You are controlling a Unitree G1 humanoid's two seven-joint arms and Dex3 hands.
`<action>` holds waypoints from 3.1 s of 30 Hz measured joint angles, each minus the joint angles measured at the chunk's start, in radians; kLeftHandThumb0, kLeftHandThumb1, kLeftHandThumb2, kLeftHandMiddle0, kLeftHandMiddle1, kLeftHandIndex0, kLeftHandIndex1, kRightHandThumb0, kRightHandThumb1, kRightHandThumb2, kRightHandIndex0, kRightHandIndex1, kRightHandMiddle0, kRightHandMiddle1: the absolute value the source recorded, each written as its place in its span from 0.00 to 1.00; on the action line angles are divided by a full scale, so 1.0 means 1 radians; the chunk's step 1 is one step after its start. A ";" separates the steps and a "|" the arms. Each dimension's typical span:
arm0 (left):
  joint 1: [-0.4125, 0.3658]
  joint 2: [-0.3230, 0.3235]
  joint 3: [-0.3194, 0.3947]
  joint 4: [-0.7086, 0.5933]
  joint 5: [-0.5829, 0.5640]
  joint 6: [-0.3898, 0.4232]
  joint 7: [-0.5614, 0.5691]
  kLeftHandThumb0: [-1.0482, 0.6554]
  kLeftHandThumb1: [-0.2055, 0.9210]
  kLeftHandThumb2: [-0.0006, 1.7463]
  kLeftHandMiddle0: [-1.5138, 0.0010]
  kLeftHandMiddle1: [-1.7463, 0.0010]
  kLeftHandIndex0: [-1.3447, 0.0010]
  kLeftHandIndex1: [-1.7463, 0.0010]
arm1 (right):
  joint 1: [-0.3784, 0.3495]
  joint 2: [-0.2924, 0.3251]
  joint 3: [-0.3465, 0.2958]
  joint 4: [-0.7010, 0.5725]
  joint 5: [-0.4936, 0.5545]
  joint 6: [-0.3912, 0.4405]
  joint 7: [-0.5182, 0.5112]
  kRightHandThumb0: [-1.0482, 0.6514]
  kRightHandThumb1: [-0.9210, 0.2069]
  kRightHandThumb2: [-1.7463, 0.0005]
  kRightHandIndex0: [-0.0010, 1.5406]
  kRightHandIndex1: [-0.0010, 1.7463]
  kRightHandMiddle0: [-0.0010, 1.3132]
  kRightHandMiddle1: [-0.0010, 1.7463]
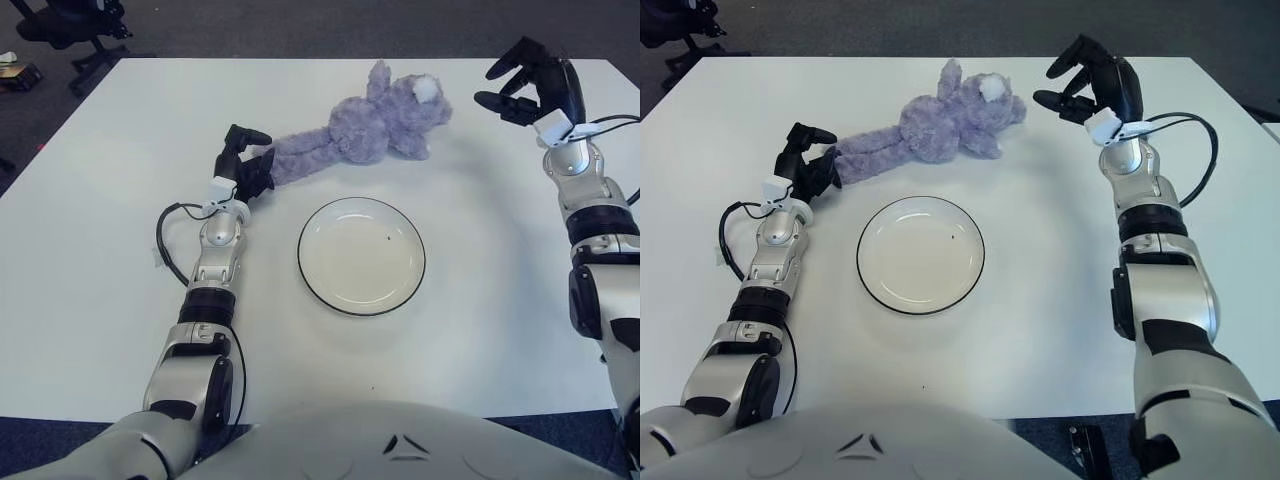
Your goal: Put the doll into the plate.
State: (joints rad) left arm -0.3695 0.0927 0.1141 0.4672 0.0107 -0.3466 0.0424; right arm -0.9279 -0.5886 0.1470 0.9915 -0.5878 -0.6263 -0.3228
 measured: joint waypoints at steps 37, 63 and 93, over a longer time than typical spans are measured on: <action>0.006 -0.003 0.000 -0.021 -0.002 0.018 0.000 0.41 1.00 0.20 0.28 0.00 0.72 0.10 | -0.402 -0.001 0.211 0.215 -0.088 0.112 0.434 0.29 0.05 0.99 0.32 0.00 0.31 0.08; 0.024 -0.013 -0.013 -0.065 0.001 0.060 0.003 0.41 1.00 0.20 0.29 0.00 0.72 0.11 | -0.517 0.080 0.318 0.296 -0.103 0.160 0.585 0.19 0.07 1.00 0.25 0.00 0.19 0.01; 0.052 -0.018 -0.029 -0.127 0.000 0.107 0.002 0.41 1.00 0.20 0.29 0.00 0.72 0.11 | -0.453 0.181 0.253 0.317 -0.019 0.254 0.592 0.24 0.14 1.00 0.47 0.00 0.16 0.00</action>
State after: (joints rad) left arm -0.3177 0.0748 0.0853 0.3407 0.0104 -0.2401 0.0440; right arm -1.3814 -0.4080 0.3995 1.3089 -0.6068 -0.3721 0.2691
